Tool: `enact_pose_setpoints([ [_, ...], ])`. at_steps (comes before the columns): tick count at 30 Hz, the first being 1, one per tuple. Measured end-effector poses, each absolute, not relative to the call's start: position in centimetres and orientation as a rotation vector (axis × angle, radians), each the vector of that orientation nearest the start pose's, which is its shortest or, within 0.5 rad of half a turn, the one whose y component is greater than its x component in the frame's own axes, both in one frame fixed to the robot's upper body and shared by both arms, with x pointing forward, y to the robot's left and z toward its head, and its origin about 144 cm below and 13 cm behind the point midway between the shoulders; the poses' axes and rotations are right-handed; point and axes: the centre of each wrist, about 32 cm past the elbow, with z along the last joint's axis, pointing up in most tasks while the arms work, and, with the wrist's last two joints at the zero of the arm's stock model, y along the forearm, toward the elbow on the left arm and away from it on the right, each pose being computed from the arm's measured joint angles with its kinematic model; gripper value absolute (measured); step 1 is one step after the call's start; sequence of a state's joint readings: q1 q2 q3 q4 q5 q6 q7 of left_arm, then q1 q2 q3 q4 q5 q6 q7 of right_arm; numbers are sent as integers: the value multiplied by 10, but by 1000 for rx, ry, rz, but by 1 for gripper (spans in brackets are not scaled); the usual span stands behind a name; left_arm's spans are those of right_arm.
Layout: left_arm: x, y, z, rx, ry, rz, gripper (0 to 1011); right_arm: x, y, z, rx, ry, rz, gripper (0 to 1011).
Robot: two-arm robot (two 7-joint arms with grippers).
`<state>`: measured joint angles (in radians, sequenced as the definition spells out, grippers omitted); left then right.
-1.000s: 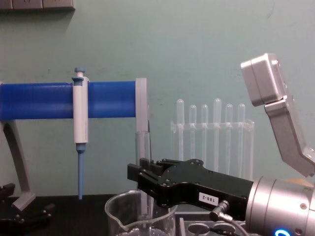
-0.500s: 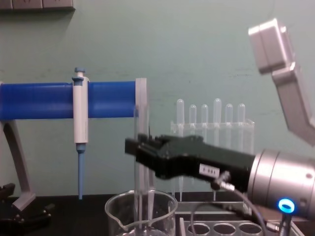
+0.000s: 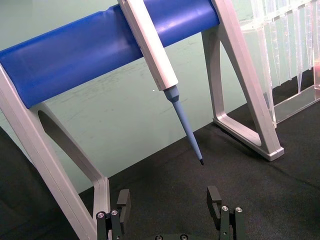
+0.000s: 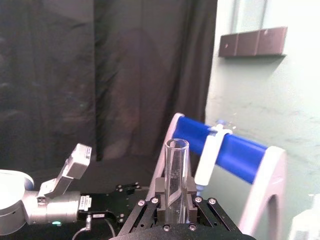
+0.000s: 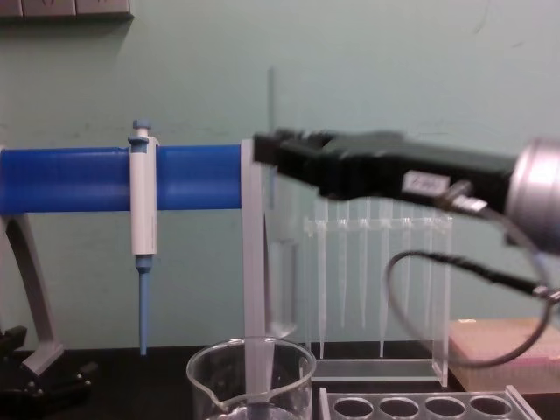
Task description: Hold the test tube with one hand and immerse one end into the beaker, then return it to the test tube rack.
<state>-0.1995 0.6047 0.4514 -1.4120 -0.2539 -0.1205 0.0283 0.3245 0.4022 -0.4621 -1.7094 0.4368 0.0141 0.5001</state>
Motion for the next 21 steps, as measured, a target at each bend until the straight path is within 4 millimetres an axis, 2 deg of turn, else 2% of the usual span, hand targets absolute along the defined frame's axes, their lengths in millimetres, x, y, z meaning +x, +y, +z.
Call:
enact_pose_setpoints([
  [4,489,310,1140,304,-285,1248,1000,487,-213,1270,116,-240,-619,224],
  [9,489,310,1140,304,-285,1248,1000,474,-232,1269,110,-243,-659,224],
  [13,489,310,1140,304,-285,1248,1000,465,-244,1258,91,-235,-693,225],
  [21,489,310,1140,304,-285,1248,1000,461,-254,1235,68,-205,-733,224],
])
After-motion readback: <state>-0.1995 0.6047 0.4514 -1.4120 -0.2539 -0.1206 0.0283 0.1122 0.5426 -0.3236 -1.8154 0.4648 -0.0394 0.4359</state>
